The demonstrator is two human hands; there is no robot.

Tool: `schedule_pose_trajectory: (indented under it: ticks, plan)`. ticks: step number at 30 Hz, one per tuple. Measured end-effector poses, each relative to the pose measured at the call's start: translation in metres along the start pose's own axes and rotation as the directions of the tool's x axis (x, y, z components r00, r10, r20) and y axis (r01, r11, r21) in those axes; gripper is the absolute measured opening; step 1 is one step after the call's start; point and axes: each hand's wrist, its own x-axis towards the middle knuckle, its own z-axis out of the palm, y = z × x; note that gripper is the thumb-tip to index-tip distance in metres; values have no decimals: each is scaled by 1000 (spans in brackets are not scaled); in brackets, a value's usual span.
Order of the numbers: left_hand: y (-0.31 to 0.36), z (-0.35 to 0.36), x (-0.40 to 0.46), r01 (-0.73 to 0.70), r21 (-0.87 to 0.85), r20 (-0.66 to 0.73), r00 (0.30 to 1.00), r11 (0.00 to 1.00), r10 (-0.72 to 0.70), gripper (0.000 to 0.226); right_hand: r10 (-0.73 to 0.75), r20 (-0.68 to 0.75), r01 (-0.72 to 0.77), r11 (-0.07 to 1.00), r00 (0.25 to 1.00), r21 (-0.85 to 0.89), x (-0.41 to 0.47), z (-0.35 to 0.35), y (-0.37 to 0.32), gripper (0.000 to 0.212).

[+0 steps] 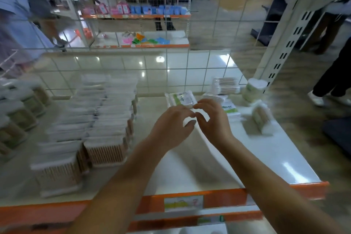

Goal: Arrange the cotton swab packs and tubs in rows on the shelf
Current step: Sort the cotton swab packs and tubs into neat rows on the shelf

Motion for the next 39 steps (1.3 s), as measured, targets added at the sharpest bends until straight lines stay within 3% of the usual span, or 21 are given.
schedule_pose_trajectory:
  ticks: [5,11,15,19,22,24,27,29,31,33,36,39]
  plan:
    - [-11,24,27,195,73,21,980,978,-197,29,-24,120,30,998,993,-46,31,6,13,20]
    - [-26,39,38,182,214,90,975,960,-205,29,-48,426,110,986,903,-123,67,24,17,29]
    - [-32,41,43,243,170,79,963,955,-259,24,-4,546,107,982,838,-156,83,31,10,38]
    - [-35,37,45,203,152,216,948,967,-233,18,86,635,18,988,768,-156,91,33,8,47]
    - [-29,39,42,312,-36,147,941,950,-303,33,113,693,57,974,712,-217,96,31,4,64]
    - [-32,41,37,205,100,187,957,974,-220,41,146,720,124,943,679,-309,97,31,1,74]
    - [-31,44,27,350,-76,209,921,934,-328,48,270,709,89,901,651,-425,95,30,-1,78]
    - [-30,46,25,245,-23,162,957,969,-239,40,308,691,41,898,653,-439,91,29,-1,79]
    - [-30,48,23,234,-23,133,964,972,-229,25,252,674,112,888,695,-447,84,28,-2,82]
    - [-27,46,19,232,9,106,967,973,-231,30,198,622,135,884,758,-447,74,27,-2,82]
    - [-24,45,8,178,-31,121,977,984,-173,13,174,534,99,891,828,-444,57,24,-5,73]
    - [-21,40,-1,153,-11,92,984,988,-151,11,89,457,130,895,885,-428,44,18,-7,61]
